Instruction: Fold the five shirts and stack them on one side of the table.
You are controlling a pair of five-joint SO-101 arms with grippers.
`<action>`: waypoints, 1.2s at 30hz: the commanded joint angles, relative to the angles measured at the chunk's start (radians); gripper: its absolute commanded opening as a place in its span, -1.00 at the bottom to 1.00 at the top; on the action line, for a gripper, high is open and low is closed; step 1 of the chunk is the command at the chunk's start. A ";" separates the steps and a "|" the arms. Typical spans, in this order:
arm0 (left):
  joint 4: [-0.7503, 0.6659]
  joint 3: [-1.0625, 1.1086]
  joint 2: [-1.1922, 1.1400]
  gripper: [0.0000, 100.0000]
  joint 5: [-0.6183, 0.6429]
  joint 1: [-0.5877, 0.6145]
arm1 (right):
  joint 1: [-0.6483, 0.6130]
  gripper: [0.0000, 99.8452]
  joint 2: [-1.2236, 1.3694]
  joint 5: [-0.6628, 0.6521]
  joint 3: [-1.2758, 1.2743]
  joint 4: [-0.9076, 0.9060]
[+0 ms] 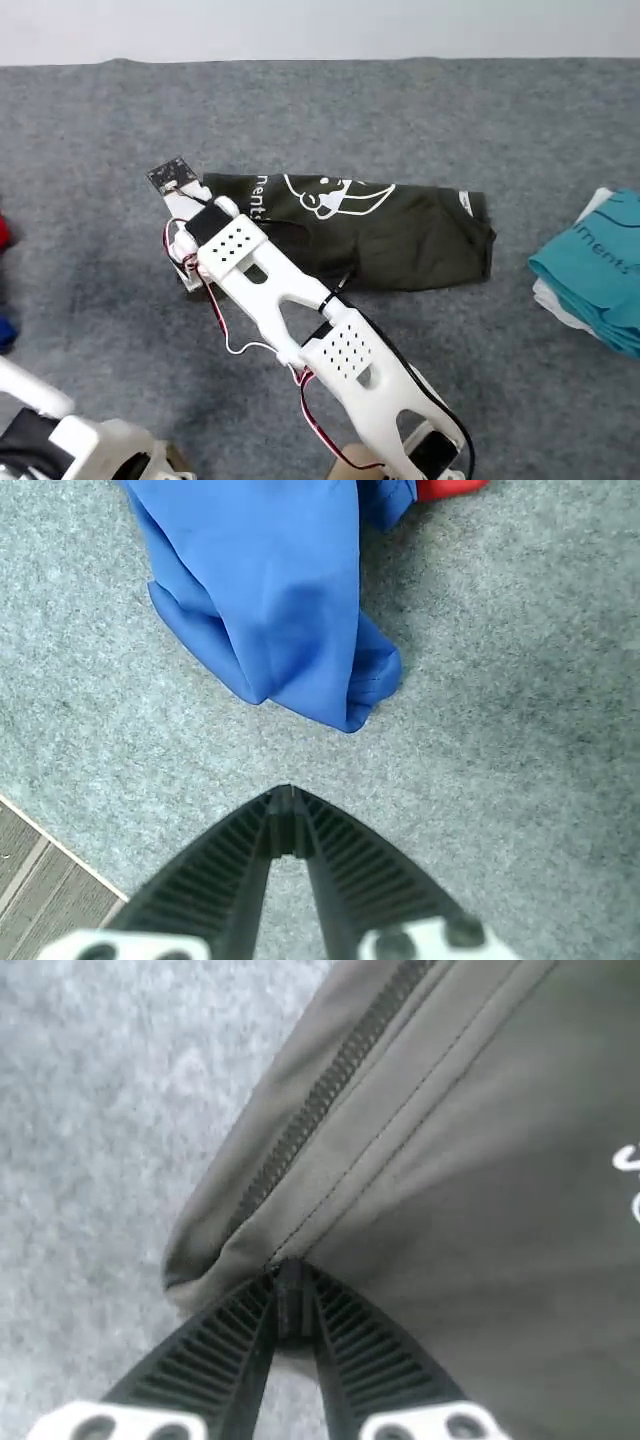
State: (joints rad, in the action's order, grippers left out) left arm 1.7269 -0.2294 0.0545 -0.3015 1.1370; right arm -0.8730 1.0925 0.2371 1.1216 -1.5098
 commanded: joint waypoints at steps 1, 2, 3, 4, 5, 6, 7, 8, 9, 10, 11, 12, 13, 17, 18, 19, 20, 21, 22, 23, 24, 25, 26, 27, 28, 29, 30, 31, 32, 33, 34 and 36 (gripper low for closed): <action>0.025 -0.005 0.052 -0.99 -0.003 -0.002 | -0.016 -0.98 -0.016 0.006 0.115 -0.073; 0.025 -0.005 0.052 -0.99 -0.003 -0.002 | -0.016 -0.98 -0.016 0.006 0.141 -0.090; 0.025 -0.005 0.052 -0.99 -0.003 -0.002 | -0.016 -0.98 -0.016 0.006 0.167 -0.107; 0.025 -0.005 0.052 -0.99 -0.003 -0.002 | -0.016 -0.98 -0.016 0.006 0.195 -0.122; 0.025 -0.005 0.052 -0.99 -0.003 -0.002 | -0.018 -0.98 -0.015 0.006 0.221 -0.137; 0.025 -0.005 0.052 -0.99 -0.003 -0.002 | -0.019 -0.98 -0.013 0.006 0.244 -0.153; 0.025 -0.005 0.052 -0.99 -0.003 -0.002 | -0.028 -0.98 -0.010 0.006 0.261 -0.168; 0.025 -0.005 0.052 -0.99 -0.003 -0.002 | -0.038 -0.98 -0.008 0.006 0.272 -0.183; 0.025 -0.005 0.052 -0.99 -0.003 -0.002 | -0.047 -0.98 -0.007 0.006 0.273 -0.196; 0.025 -0.005 0.052 -0.99 -0.003 -0.002 | -0.059 -0.98 -0.007 0.006 0.272 -0.203; 0.025 -0.005 0.052 -0.99 -0.003 -0.002 | -0.070 -0.98 -0.007 0.006 0.265 -0.206; 0.025 -0.005 0.052 -0.99 -0.003 -0.002 | -0.077 -0.98 -0.007 0.006 0.261 -0.202; 0.025 -0.005 0.052 -0.99 -0.003 -0.002 | -0.081 -0.98 -0.007 0.006 0.265 -0.196; 0.025 -0.005 0.052 -0.99 -0.003 0.000 | -0.067 -0.97 -0.013 0.006 0.267 -0.091; 0.025 -0.005 0.052 -0.99 -0.003 0.002 | -0.056 -0.97 -0.013 0.009 0.267 -0.058; 0.025 0.001 0.052 -0.99 -0.003 0.003 | -0.047 -0.96 -0.012 0.009 0.267 -0.024; 0.025 0.010 0.054 -0.99 -0.003 0.003 | -0.039 -0.93 -0.008 0.011 0.267 0.007; 0.025 0.025 0.054 -0.99 -0.003 0.003 | -0.031 -0.88 -0.007 0.011 0.262 0.035; 0.025 0.045 0.054 -0.99 -0.003 0.005 | -0.025 -0.79 -0.007 0.014 0.262 0.054; 0.025 0.064 0.054 -0.99 -0.003 0.005 | -0.024 -0.70 -0.007 0.025 0.261 0.068; 0.025 0.082 0.054 -0.99 -0.003 0.005 | -0.021 -0.61 -0.007 0.049 0.261 0.074; 0.025 0.097 0.054 -0.99 -0.003 0.005 | -0.019 -0.53 -0.007 0.078 0.261 0.079; 0.025 0.107 0.054 -0.99 -0.003 0.006 | -0.019 -0.48 -0.005 0.097 0.261 0.081; 0.025 0.114 0.054 -0.99 -0.003 0.006 | -0.019 -0.44 -0.004 0.103 0.259 0.081; 0.025 0.117 0.054 -0.99 -0.003 0.006 | -0.019 -0.44 -0.004 0.103 0.259 0.081; 0.025 0.117 0.054 -0.99 -0.003 0.006 | -0.019 -0.45 -0.002 0.103 0.259 0.085; 0.025 0.117 0.054 -0.99 -0.003 0.006 | -0.016 -0.46 0.002 0.103 0.259 0.096; 0.023 0.117 0.054 -0.99 -0.003 0.006 | -0.016 -0.48 0.012 0.103 0.261 0.110; 0.023 0.117 0.054 -0.99 -0.003 0.005 | -0.015 -0.49 0.022 0.103 0.261 0.125; 0.023 0.117 0.054 -0.99 -0.003 0.002 | -0.015 -0.50 0.031 0.103 0.261 0.139; 0.023 0.117 0.054 -0.99 -0.003 0.000 | -0.015 -0.51 0.042 0.103 0.261 0.150; 0.023 0.117 0.054 -0.99 -0.003 0.000 | -0.016 -0.51 0.070 0.103 0.261 0.173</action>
State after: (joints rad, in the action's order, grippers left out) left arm 1.7300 -0.1051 0.0545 -0.3015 1.1370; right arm -0.9083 1.1646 0.3276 1.3426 -1.3763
